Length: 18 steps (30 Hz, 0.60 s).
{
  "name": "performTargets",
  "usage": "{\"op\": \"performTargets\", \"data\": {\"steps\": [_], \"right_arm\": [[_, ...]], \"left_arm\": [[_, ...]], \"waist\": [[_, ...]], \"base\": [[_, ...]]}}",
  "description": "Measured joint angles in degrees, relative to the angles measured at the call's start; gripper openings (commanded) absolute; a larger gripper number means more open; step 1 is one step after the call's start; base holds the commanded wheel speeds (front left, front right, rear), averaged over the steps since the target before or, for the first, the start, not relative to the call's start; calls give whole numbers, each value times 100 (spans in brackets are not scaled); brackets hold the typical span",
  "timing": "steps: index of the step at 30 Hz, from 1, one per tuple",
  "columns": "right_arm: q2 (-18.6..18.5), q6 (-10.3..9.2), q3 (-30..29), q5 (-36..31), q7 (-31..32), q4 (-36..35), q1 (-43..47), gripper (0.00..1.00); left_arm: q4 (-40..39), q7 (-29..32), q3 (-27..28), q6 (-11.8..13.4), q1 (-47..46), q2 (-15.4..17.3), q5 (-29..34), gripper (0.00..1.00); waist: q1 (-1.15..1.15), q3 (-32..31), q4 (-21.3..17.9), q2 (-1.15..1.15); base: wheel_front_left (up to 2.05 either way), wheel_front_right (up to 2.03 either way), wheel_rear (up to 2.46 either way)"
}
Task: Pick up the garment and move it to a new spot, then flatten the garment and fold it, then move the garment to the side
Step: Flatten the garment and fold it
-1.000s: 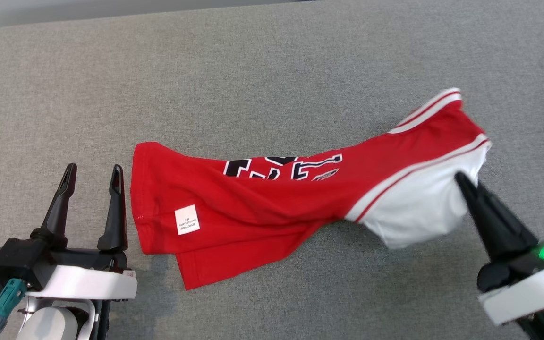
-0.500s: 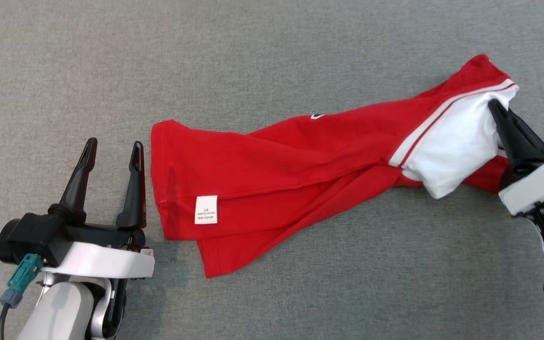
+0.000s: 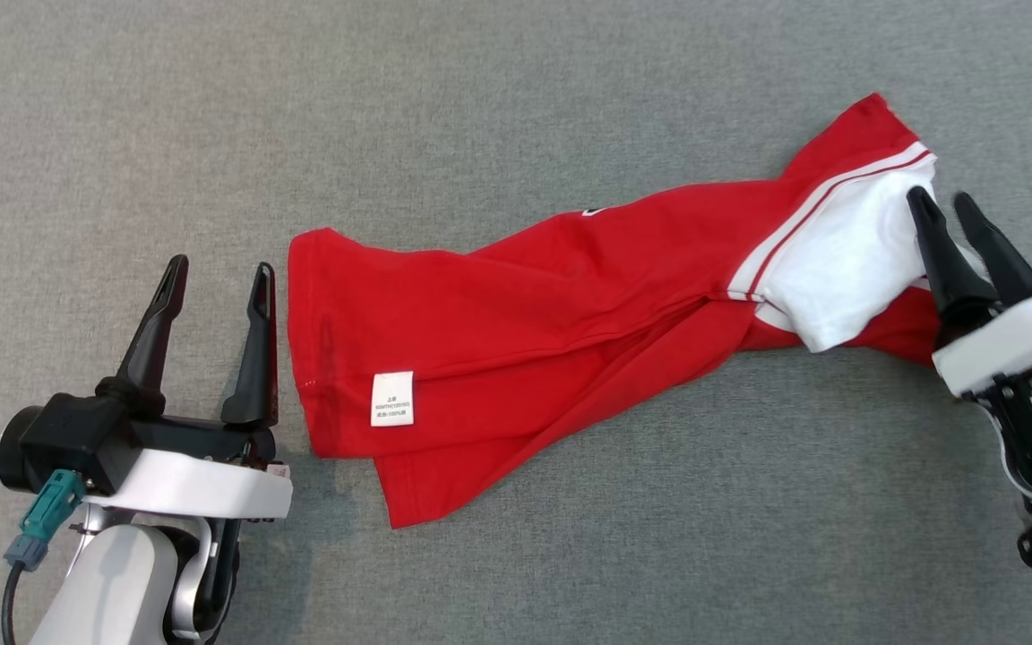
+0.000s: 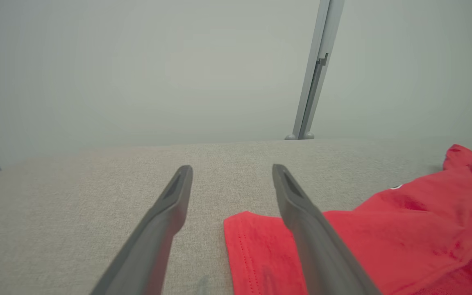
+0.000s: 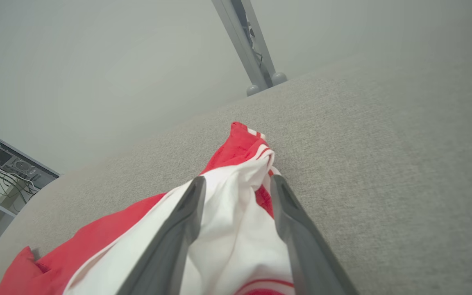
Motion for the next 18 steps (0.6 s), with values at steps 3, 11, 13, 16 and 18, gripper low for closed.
{"op": "performTargets", "data": {"steps": [3,11,13,16,18], "right_arm": [[-137,0,-76,23,-370,-40,303,100],[-324,0,-762,-837,-1382,-646,977,100],[-320,0,-809,-995,-1429,-778,1027,100],[-215,0,-872,-1544,-1477,-1226,1208,100],[-109,0,-864,-1886,-1457,-1516,1391,100]], "left_arm": [[48,0,36,-2,30,9,7,100],[115,-2,135,26,263,97,-5,100],[111,4,144,38,286,107,-11,100],[104,29,165,64,381,159,-13,100],[88,56,180,87,449,189,-21,100]], "waist": [[0,-138,-70,0],[0,-551,-314,0],[0,-599,-344,0],[0,-744,-418,0],[0,-841,-452,0]], "base": [[0,0,0],[0,0,0],[0,0,0],[0,0,0],[0,0,0]]}}
